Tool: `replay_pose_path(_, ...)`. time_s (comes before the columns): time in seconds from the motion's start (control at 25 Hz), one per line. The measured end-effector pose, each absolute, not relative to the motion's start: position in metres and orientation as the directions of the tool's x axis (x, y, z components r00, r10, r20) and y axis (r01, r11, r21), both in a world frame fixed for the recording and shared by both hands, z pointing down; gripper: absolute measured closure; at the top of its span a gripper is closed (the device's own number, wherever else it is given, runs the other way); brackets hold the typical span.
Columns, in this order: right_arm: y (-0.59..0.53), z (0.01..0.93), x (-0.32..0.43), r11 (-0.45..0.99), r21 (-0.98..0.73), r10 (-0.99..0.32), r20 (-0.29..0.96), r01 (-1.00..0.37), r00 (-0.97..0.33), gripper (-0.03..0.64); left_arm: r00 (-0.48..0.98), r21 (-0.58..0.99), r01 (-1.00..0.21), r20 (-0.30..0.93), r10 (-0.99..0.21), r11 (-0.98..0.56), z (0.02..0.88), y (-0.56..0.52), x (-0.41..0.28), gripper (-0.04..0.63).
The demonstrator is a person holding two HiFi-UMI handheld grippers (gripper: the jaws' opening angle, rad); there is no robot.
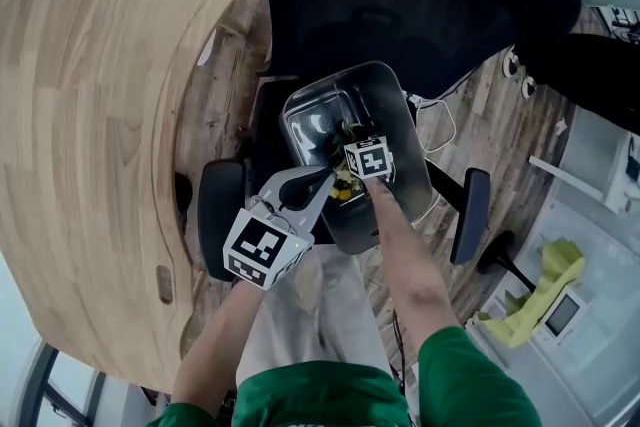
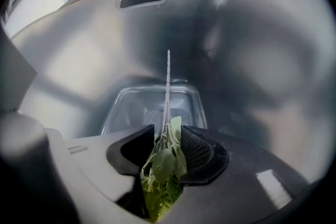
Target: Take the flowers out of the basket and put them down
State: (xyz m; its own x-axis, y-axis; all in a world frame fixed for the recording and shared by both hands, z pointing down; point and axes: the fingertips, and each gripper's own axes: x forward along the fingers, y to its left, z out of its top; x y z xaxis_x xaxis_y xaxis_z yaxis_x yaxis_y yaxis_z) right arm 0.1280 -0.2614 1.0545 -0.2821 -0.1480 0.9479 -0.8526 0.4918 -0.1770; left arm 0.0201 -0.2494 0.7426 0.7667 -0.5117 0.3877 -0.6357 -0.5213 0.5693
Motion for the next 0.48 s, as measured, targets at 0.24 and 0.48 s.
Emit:
replay_pose_path(0.24,-0.26,1.066,0.126,0.519,-0.173,-0.121,0.955,-0.837,-0.272,0.477,0.764,0.578,-0.638,0.39,-0.514,-0.509,0.748,-0.248,0.022,0.577)
replay_pose_path(0.48,-0.257,1.066,0.126,0.554,-0.155,-0.113,0.959,-0.818,-0.258,0.538,0.763,0.578,-0.639,0.391,-0.514,-0.508,0.751,-0.246,0.023,0.578)
